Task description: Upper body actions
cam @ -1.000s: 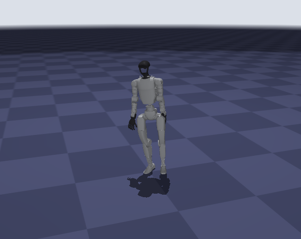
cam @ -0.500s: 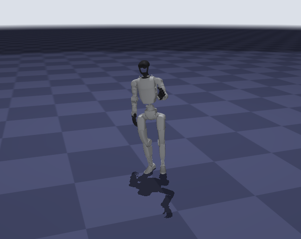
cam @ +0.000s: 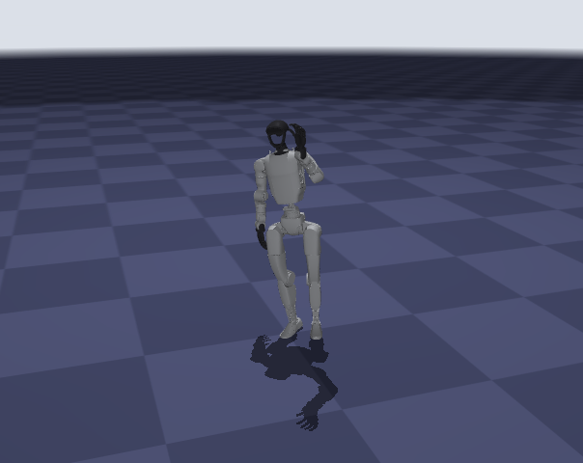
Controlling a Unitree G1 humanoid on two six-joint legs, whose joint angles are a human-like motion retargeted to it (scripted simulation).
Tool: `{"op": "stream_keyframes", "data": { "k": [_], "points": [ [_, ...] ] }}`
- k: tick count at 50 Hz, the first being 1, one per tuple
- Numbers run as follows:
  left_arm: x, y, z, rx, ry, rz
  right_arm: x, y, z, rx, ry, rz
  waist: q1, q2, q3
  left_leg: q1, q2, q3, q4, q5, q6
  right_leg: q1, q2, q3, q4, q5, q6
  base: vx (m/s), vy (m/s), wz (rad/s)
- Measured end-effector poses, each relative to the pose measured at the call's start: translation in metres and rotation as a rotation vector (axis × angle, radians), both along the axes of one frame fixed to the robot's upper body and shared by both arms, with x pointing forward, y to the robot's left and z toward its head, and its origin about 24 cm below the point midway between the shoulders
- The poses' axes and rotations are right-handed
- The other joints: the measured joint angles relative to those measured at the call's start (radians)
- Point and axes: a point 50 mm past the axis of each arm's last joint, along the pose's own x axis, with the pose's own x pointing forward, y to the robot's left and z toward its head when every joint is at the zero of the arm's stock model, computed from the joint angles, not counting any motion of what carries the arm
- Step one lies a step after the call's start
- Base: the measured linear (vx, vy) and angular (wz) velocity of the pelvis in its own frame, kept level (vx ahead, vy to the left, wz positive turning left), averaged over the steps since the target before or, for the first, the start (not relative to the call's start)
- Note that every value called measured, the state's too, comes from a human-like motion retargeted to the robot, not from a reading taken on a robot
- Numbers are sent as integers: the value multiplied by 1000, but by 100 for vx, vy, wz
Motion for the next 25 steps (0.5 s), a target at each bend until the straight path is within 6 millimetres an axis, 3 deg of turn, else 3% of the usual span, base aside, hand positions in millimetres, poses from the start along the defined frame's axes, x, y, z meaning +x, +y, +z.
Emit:
{"op": "stream_keyframes", "data": {
  "k": [4,6,8,14,17,21,23,25],
  "points": [
    [-49,-11,-43,143,-417,151,-5,2,0,-8,-2,-94,46,-5,20,7,-2,17,-4,-1,-2,-1,-4,17,1,2,2,0,2,-18],
    [-59,-13,-73,163,-447,167,-6,3,0,-16,-10,-110,59,-5,30,11,0,29,-7,-2,-3,-4,-5,31,2,5,3,-4,3,-32],
    [-63,-15,-107,123,-364,139,-5,3,0,-21,-11,-100,63,-6,37,14,0,41,-9,-4,-4,-8,-6,43,3,8,3,-5,1,-28],
    [-60,-19,-206,-6,187,137,-4,1,0,-12,9,-24,70,-9,38,16,2,48,-12,-4,-6,-11,-9,51,4,9,6,0,0,-3],
    [-30,-9,-250,-35,702,184,-4,1,0,-9,1,7,67,-9,48,22,0,35,-8,-1,-2,9,-9,37,1,5,7,-5,-4,18],
    [9,5,-311,-229,1285,157,-4,4,-1,7,8,21,65,-24,55,22,-10,-9,-4,9,3,38,-16,-8,-4,-3,9,-9,-8,55],
    [18,10,-329,-311,1440,177,0,7,-2,18,8,20,58,-36,58,19,-16,-33,-3,15,5,48,-19,-34,-8,-6,10,-9,-10,59],
    [18,19,-326,-337,1442,217,7,10,-2,25,-1,22,48,-46,65,20,-20,-42,-6,19,5,52,-19,-43,-10,-8,9,-3,-7,29]
  ]
}}
